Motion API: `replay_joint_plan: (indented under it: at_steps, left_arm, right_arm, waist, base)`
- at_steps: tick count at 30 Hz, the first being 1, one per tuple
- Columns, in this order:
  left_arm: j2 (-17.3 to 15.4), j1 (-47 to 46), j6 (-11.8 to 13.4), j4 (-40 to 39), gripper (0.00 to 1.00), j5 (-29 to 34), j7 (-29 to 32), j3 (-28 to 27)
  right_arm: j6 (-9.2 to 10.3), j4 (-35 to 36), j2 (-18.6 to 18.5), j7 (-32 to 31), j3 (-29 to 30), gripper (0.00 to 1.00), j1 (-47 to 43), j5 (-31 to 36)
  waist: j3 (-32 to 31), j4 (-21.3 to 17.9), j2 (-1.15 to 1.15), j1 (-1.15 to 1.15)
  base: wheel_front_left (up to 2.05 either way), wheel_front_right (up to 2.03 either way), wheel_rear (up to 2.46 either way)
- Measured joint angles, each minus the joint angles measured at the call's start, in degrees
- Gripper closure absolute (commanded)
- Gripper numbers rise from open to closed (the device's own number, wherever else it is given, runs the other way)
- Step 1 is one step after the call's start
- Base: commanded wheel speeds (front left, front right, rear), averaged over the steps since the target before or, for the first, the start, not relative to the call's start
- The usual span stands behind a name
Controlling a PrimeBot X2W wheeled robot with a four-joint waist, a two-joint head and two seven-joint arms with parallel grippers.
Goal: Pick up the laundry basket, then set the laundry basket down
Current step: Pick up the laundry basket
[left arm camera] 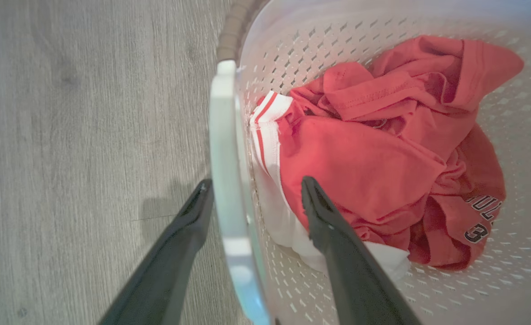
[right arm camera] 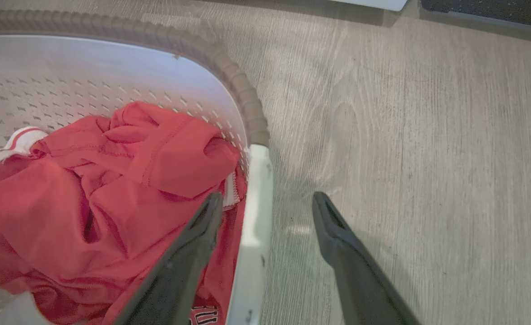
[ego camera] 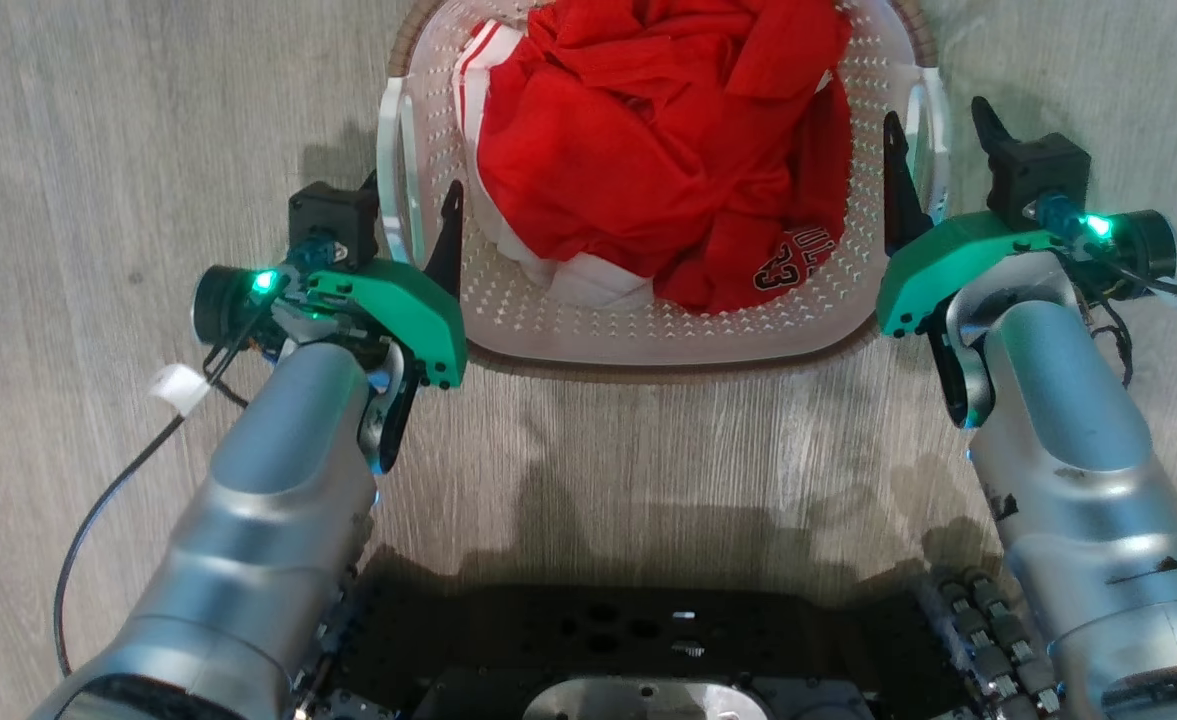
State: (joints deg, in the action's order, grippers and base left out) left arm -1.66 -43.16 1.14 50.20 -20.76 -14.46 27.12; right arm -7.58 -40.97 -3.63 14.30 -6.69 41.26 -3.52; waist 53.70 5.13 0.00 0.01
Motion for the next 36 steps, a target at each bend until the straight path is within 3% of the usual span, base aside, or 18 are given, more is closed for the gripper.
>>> replay_joint_plan:
  at_steps: [14,16,18,19,21,22,24,25,26,36]
  left_arm:
    - [0.10,-3.15,0.49,0.70,0.00,-3.15,0.00,3.97]
    - [0.10,-3.32,0.59,0.88,0.21,-3.75,0.00,4.34]
    - [0.10,-3.66,0.62,1.16,0.47,-4.33,0.00,4.94]
    - [0.09,-3.88,0.78,1.35,0.53,-4.65,0.00,5.28]
    - [0.09,-4.15,0.83,1.87,0.56,-5.24,-0.01,5.88]
    - [0.09,-4.22,0.89,2.07,0.59,-5.60,-0.12,6.12]
    - [0.09,-4.36,0.93,2.44,0.75,-6.27,-0.25,6.70]
    - [0.02,-4.51,1.02,2.68,1.00,-7.05,-0.25,7.34]
    - [0.03,-4.57,1.00,2.75,1.00,-7.50,-0.25,7.53]
    - [0.11,-4.54,1.91,3.71,1.00,-10.01,-0.13,9.73]
  right_arm:
    - [0.00,-4.36,-0.22,0.00,-1.31,0.00,2.02,-0.59]
    - [0.00,-4.63,-0.22,0.00,-1.51,0.00,2.21,-0.86]
    - [0.00,-5.06,-0.22,0.00,-1.68,0.15,2.22,-1.12]
    - [0.00,-5.35,-0.24,0.00,-1.79,0.25,2.23,-1.18]
    - [0.00,-6.11,-0.25,0.00,-1.99,0.46,2.31,-1.22]
    - [0.00,-6.51,-0.25,0.00,-2.05,0.52,2.43,-1.49]
    - [0.00,-7.34,-0.27,0.00,-2.21,0.62,2.99,-1.77]
    - [0.00,-7.92,-0.32,0.01,-2.25,0.85,3.55,-2.03]
    - [0.00,-8.21,-0.35,0.03,-2.24,1.00,3.72,-2.33]
    - [0.00,-12.39,-0.34,0.43,-2.68,1.00,4.82,-4.72]
  waist:
    - [2.43,0.98,0.00,-0.01]
    - [2.58,1.05,0.00,0.00]
    - [2.64,1.11,0.00,0.00]
    - [2.65,1.14,0.00,0.00]
    - [2.64,1.19,0.00,-0.01]
    - [2.62,1.20,0.00,0.00]
    - [2.58,1.24,0.00,0.00]
    - [2.54,1.27,0.00,0.00]
    - [2.50,1.28,0.00,0.00]
    - [0.23,1.34,0.00,0.00]
  base:
    - [0.00,0.00,0.00]
    - [0.00,0.00,0.00]
    - [0.00,0.00,0.00]
    - [0.00,0.00,0.00]
    - [0.00,0.00,0.00]
    - [0.00,0.00,0.00]
    - [0.00,0.00,0.00]
    - [0.00,0.00,0.00]
    - [0.00,0.00,0.00]
    - [0.00,0.00,0.00]
